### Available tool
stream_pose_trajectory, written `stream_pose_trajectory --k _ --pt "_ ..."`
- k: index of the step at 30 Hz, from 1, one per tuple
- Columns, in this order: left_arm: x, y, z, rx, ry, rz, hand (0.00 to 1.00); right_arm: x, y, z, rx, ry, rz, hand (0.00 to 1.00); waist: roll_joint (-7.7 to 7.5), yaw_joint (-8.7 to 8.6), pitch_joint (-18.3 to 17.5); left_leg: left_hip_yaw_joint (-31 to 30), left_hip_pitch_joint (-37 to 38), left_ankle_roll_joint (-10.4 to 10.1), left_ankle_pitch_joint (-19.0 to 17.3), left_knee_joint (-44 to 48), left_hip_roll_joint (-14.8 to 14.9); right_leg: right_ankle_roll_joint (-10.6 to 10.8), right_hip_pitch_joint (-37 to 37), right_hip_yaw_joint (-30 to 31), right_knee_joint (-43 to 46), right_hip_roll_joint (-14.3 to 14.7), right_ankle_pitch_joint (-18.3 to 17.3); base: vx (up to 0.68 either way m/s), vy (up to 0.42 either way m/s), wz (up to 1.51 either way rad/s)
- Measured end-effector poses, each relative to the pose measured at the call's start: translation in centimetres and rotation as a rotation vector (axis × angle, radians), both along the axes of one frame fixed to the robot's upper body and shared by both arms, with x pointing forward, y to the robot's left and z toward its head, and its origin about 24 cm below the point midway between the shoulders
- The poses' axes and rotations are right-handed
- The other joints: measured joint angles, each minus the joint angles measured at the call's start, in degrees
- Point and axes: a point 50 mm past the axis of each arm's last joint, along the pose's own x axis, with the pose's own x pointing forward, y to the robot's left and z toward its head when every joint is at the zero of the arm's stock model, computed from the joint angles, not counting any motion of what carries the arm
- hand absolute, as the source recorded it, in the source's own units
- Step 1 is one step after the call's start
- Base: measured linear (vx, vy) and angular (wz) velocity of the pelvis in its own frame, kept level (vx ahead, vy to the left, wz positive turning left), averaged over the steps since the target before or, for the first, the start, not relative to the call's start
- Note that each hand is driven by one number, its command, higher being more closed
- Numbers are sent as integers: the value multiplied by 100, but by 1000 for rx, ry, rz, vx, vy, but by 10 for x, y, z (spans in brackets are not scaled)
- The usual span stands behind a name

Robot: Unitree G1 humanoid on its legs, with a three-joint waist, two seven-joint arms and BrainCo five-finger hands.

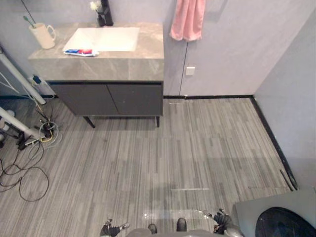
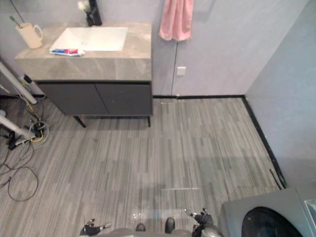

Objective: Organize washtable

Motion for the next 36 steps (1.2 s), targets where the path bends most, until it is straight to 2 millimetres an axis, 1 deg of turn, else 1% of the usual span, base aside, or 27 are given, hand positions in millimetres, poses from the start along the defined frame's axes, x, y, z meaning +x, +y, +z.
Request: stream_pose_trajectory --k 1,2,4,7,8,10,12,14,15,16,17,18,19,20,22,23,24,25,26,27,29,30,31,32,33,35,36 --pt "4 1 1 2 -9 -3 0 1 0 1 7 -10 -17 0 -17 -4 62 7 -109 -85 -105 245 22 -43 -22 -1 64 0 -42 -44 -16 6" --pt "7 0 1 0 -17 -5 0 2 -1 1 8 -17 -28 0 4 2 85 32 -239 -107 -218 486 70 -56 -90 0 182 23 -94 -41 -17 1" --pt "8 0 2 2 -21 -6 0 3 -2 2 11 -27 -47 0 -1 8 95 63 -365 -182 -281 712 109 -60 -229 93 387 45 -189 -26 -13 -15" --pt "10 0 2 0 -27 -5 0 5 -3 3 12 -35 -58 0 10 24 93 34 -460 -182 -286 750 105 -70 -415 300 442 75 -189 -14 -11 -33" --pt "11 -1 2 -1 -30 -5 0 5 -3 3 11 -36 -58 0 22 21 89 96 -458 -137 -313 687 122 -59 -489 417 449 104 -176 -6 2 -49" --pt "12 -2 2 -4 -32 -3 0 5 -5 3 8 -37 -65 0 60 58 108 304 -455 39 -448 721 202 -45 -570 656 478 204 -149 -2 26 -63" --pt "14 -3 2 -5 -36 -4 0 5 -5 4 6 -37 -65 0 88 122 123 531 -460 38 -608 821 257 -31 -700 930 553 276 -152 -9 53 -84" --pt "17 -4 3 -9 -46 -6 0 6 -6 4 5 -36 -63 0 119 157 136 787 -506 33 -824 948 330 4 -941 1136 917 358 -336 12 70 -76" --pt "18 -3 3 -7 -48 -7 0 9 -6 5 5 -45 -61 0 118 144 137 876 -540 39 -923 1043 335 51 -1223 1166 1463 375 -625 67 79 -48" --pt "20 -3 4 -6 -50 -9 0 12 -7 6 3 -54 -64 0 111 106 147 984 -538 102 -990 1153 330 196 -1537 1070 2149 362 -876 86 65 -41" --pt "21 -4 4 -7 -53 -9 0 12 -8 6 0 -54 -62 0 134 86 161 1025 -510 133 -1018 1205 338 292 -1694 964 2506 348 -965 122 64 -32" --pt "23 -5 4 -11 -58 -9 0 19 -8 8 -1 -71 -55 0 162 54 195 1113 -358 160 -1022 1174 350 418 -1955 614 3168 261 -1105 125 48 -12" --pt "25 -6 4 -14 -62 -10 0 24 -9 10 -4 -83 -50 0 185 -17 256 1118 -169 161 -1022 1104 341 367 -2004 161 3481 103 -1269 192 58 -3" --pt "27 -7 5 -17 -67 -11 0 25 -10 10 -10 -83 -35 0 269 -17 312 1124 56 158 -1023 1008 344 254 -2020 -345 3588 -114 -1348 223 47 9" --pt "31 -7 6 -15 -82 -14 0 31 -7 12 -18 -91 8 0 229 -31 304 1103 217 117 -1046 863 379 243 -2187 -751 3459 -338 -1351 263 3 15" --pt "35 -5 8 -10 -96 -18 0 33 -5 12 -16 -97 17 0 171 -28 307 1040 234 25 -1099 846 381 257 -2304 -858 3160 -390 -1216 269 -86 23" --pt "35 -2 9 -4 -98 -21 0 33 -3 12 -11 -95 19 0 98 -32 300 975 254 -27 -1129 841 331 205 -2288 -859 2941 -437 -965 317 -144 25" --pt "36 -3 8 -5 -98 -20 0 33 -6 12 -22 -95 24 0 109 -44 310 843 323 -120 -1173 845 416 -102 -2256 -960 2994 -425 -903 387 -195 24" --pt "37 -8 8 -17 -101 -20 0 33 -8 13 -28 -95 24 0 193 -44 299 680 203 -237 -1106 1034 502 -142 -2179 -1003 2866 -373 -1008 337 -191 17" --pt "37 -10 8 -23 -104 -15 0 33 -9 13 -29 -94 24 0 216 -36 303 593 130 -266 -1090 1208 539 -156 -2135 -1010 2799 -340 -1033 316 -212 11" --pt "38 -8 9 -26 -116 13 0 32 -9 13 -28 -95 22 0 328 -44 328 293 -393 -371 -1020 2458 681 -235 -1857 -1103 2575 -245 -1134 282 -195 12" --pt "40 -12 9 -43 -130 48 0 30 -9 13 -30 -93 20 0 385 -31 366 145 -795 -456 -711 3666 846 -296 -1522 -1122 2385 -139 -1198 319 -154 6" --pt "40 -8 11 -42 -145 80 0 29 -8 13 -30 -99 26 0 326 16 421 83 -1201 -466 -504 4720 1044 -360 -1149 -1113 2243 -76 -1283 332 -129 -1" --pt "40 -7 11 -43 -153 92 0 30 -6 13 -26 -105 29 0 321 20 434 124 -1350 -477 -517 5104 1139 -367 -965 -1105 2185 -55 -1328 334 -88 -10" --pt "41 -4 13 -36 -165 93 0 32 -2 14 -16 -118 22 0 265 25 463 209 -1603 -438 -546 5516 1252 -384 -684 -1052 2089 -54 -1396 381 -65 -20" --pt "43 -6 14 -42 -172 93 0 38 2 16 -9 -137 8 0 256 87 464 324 -2002 -410 -568 5458 1301 -366 -390 -892 1853 -77 -1417 364 -11 -36" --pt "46 -6 15 -42 -181 91 0 39 4 16 3 -140 -8 0 238 153 476 365 -2221 -406 -574 5057 1233 -343 -238 -816 1722 -142 -1403 248 61 -31"
